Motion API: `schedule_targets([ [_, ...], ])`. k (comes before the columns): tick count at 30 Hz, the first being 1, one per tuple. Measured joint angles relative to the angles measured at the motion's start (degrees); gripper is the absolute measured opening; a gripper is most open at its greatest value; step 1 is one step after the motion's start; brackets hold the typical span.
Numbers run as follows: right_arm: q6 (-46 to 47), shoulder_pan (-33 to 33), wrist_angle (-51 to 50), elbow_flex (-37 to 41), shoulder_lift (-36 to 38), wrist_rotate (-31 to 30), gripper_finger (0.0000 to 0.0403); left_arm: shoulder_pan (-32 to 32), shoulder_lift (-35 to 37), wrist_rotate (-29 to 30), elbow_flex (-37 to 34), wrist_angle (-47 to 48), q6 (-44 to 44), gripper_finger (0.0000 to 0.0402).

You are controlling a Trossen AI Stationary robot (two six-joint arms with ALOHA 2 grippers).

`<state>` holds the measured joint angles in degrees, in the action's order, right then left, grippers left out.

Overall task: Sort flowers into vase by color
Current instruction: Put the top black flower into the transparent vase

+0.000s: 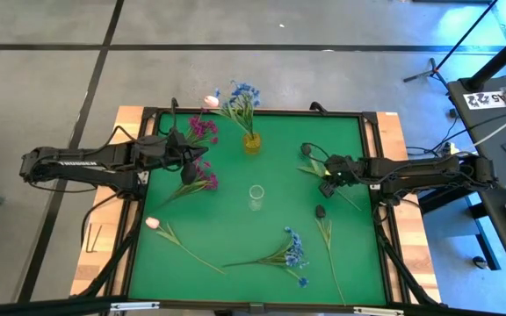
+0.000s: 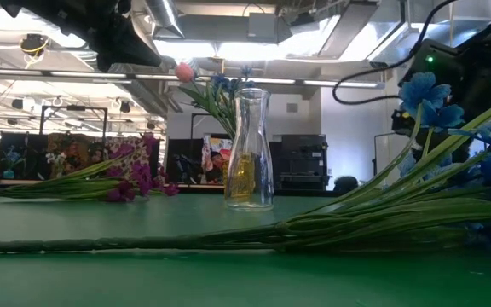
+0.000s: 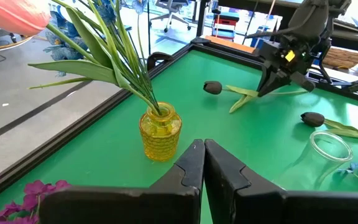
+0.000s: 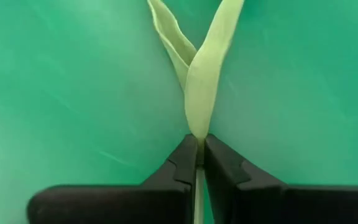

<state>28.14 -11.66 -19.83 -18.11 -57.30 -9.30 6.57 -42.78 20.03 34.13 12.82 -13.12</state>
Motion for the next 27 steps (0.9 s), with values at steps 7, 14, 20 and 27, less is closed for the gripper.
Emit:
schedule_targets([
  [7, -1.79, 0.02, 1.93, -3.13, 0.09, 0.54, 0.0006, 0.0, 0.0, 0.0, 0.0, 0.0, -0.11, 0.0006],
  [14, -5.98, 0.02, 5.24, -8.36, 0.11, 2.47, 0.0013, 0.0, 0.0, 0.0, 0.0, 0.0, -0.24, 0.0006],
  [20, -9.57, 0.07, 13.59, -11.78, 0.11, 6.0, 0.0015, -0.01, 0.0, 0.0, 0.0, 0.02, -0.27, 0.0006],
  [27, -11.64, 0.09, 25.99, -12.28, 0.11, 12.56, 0.0015, -0.02, 0.0, 0.02, 0.0, 0.35, -0.27, 0.0006],
])
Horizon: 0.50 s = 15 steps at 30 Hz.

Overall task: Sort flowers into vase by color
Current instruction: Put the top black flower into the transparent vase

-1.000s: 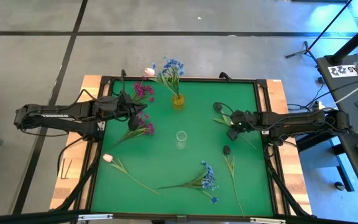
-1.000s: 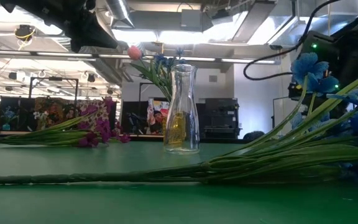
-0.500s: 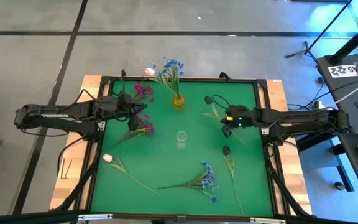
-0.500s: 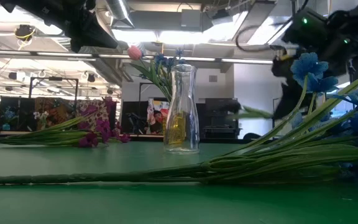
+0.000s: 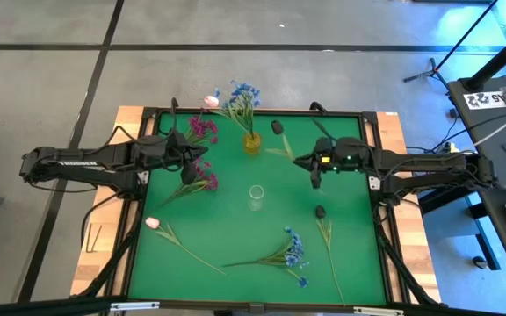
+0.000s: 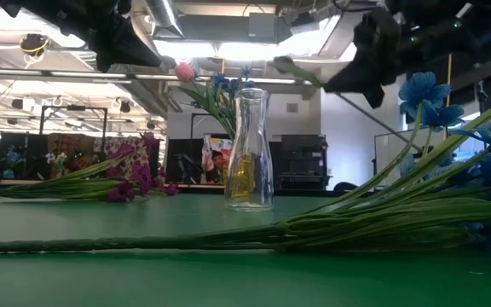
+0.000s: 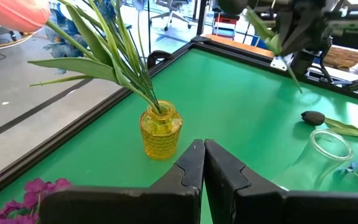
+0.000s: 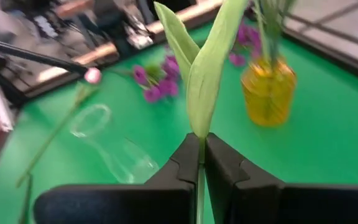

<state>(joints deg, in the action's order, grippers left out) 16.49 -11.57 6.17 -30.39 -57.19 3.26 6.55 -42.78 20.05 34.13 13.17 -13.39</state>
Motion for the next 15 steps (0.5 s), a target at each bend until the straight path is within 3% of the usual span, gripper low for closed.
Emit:
schedule_targets([
  [9, -0.76, 5.9, 15.89, 0.02, 0.0, 1.52, 0.0016, 0.02, 0.0, 0.0, 0.0, 0.35, -0.02, 0.0006],
  [15, -8.12, 11.68, 23.97, 0.0, -0.05, -0.49, 0.0016, 0.0, 0.0, -0.02, 0.0, 0.34, -0.07, 0.0006],
])
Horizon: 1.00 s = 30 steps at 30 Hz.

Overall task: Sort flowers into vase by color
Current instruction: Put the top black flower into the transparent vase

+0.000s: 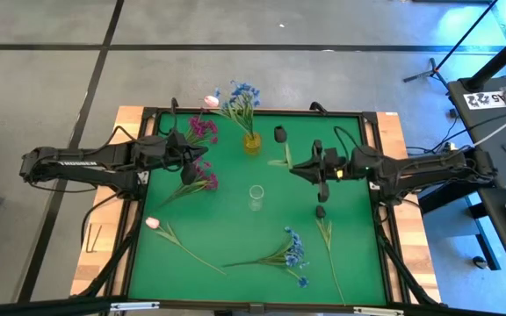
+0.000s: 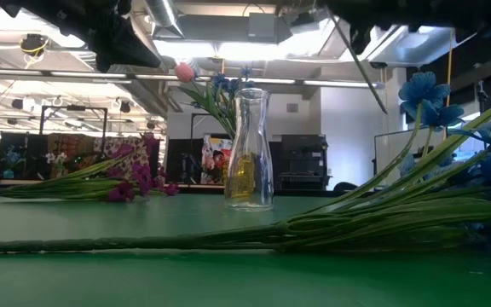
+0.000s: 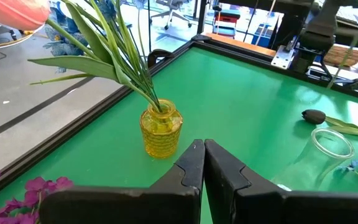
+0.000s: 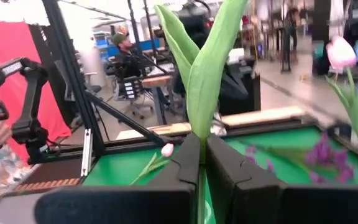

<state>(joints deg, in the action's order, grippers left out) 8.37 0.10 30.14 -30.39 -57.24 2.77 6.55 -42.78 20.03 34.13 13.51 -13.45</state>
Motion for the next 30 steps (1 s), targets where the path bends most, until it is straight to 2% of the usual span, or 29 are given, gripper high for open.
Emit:
schedule_targets([
  [5, -1.36, 2.89, 6.31, 0.0, -0.01, -2.72, 0.0016, 0.02, 0.0, 0.0, 0.0, -0.01, 0.02, 0.0006],
  [19, -6.58, 4.02, 19.01, -0.07, -1.21, -0.15, 0.0016, 0.07, 0.0, 0.07, 0.0, -0.15, 0.27, 0.0006],
  [24, -7.42, 4.02, 17.82, -4.22, -5.58, 2.82, 0.0016, 0.07, 0.0, 0.63, 0.0, -0.35, 0.3, 0.0006],
  [30, -9.62, 4.02, 14.53, -11.28, -14.1, 3.42, 0.0016, 0.07, 0.0, 0.61, 0.0, -0.32, 0.29, 0.0006],
])
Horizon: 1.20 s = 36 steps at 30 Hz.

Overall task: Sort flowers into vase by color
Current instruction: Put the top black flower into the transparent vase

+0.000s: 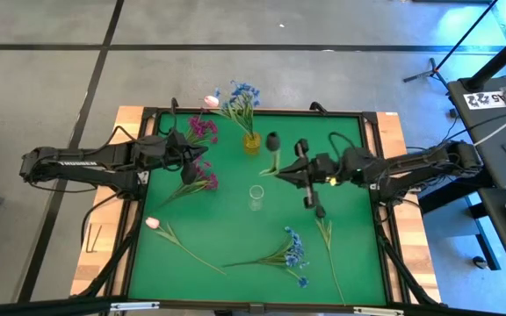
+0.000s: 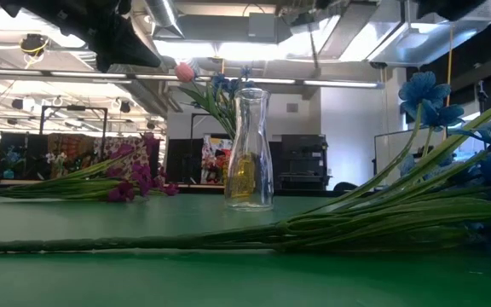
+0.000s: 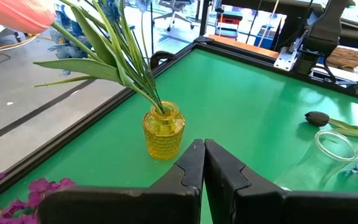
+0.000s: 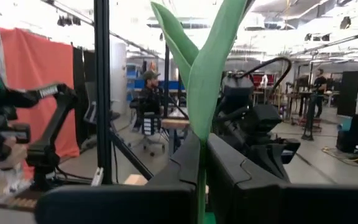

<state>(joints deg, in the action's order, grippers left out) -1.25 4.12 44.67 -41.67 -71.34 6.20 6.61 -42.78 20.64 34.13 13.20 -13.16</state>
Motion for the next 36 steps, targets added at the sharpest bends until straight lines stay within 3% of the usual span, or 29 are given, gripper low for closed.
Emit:
schedule_targets([
  [4, -2.58, 0.0, 3.4, -2.87, -5.08, 0.02, 0.0016, 0.0, -0.01, -0.02, 0.0, 0.53, 0.02, 0.0006],
  [9, -5.21, -0.64, 18.45, -2.99, -11.5, 1.02, 0.0016, 0.0, -0.02, -0.04, 0.0, 0.92, 0.04, 0.0006],
  [13, -4.19, -2.18, 23.16, -2.97, -15.81, 3.01, 0.0016, 0.0, 0.0, -0.04, 0.01, 0.99, 0.21, 0.0006],
  [23, -0.52, -4.31, 24.79, -2.95, -21.53, 3.87, 0.0016, 0.0, -0.02, -0.07, 0.02, 1.0, 0.24, 0.0006],
  [36, 1.8, -4.15, 18.21, -2.91, -21.63, 2.36, 0.0033, 0.0, 0.0, -0.11, 0.0, 1.31, 0.24, 0.0006],
])
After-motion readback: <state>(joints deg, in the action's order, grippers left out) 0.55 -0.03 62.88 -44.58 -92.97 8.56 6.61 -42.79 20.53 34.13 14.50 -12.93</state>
